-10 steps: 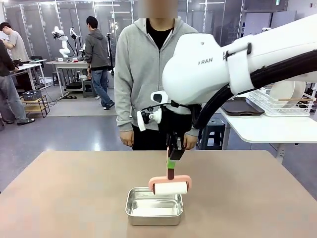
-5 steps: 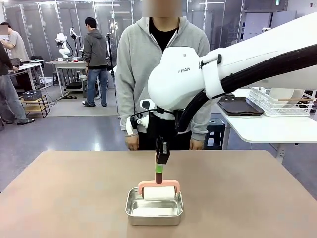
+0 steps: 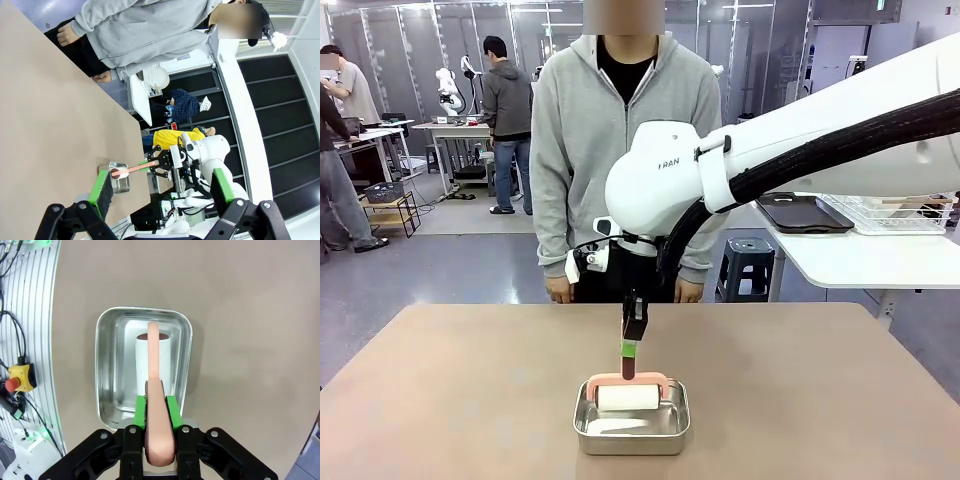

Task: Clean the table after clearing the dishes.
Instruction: Place the Lint Roller back on top of the Airtight Container.

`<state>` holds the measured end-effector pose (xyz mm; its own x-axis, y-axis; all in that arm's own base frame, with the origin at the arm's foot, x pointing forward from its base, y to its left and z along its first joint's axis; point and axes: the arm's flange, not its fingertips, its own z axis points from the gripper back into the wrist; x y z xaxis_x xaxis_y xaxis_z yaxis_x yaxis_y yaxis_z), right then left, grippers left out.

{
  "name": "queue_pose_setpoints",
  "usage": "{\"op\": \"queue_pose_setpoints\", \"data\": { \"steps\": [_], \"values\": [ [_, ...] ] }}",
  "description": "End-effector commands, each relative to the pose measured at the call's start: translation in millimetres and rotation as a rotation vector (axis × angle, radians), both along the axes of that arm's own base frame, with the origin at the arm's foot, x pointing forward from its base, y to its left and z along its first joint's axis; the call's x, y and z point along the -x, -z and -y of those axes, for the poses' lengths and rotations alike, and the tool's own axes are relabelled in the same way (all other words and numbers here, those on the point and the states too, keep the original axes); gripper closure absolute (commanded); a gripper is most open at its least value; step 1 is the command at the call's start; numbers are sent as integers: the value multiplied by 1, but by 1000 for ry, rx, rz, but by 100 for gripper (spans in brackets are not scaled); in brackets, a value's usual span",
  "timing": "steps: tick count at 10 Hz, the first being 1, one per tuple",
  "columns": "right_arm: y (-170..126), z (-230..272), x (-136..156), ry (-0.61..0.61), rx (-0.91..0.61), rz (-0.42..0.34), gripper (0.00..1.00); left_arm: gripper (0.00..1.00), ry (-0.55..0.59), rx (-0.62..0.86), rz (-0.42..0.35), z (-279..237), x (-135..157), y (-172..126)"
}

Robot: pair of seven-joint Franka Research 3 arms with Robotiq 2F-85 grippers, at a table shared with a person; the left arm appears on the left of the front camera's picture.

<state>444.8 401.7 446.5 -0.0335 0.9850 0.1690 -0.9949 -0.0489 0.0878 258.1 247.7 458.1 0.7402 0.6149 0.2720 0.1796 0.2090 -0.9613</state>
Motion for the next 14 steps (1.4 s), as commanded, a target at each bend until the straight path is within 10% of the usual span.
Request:
{"op": "queue_pose_setpoints", "data": {
  "steps": [1,12,14],
  "values": [
    [6,-7,-7,30,31,0,79,0,3,4,18,-2,1,-3],
    [41,-6,-23,63,56,8,79,0,3,4,18,-2,1,-3],
    [31,-2,-21,63,41,26,45,0,3,4,18,-2,1,-3]
  ]
}}
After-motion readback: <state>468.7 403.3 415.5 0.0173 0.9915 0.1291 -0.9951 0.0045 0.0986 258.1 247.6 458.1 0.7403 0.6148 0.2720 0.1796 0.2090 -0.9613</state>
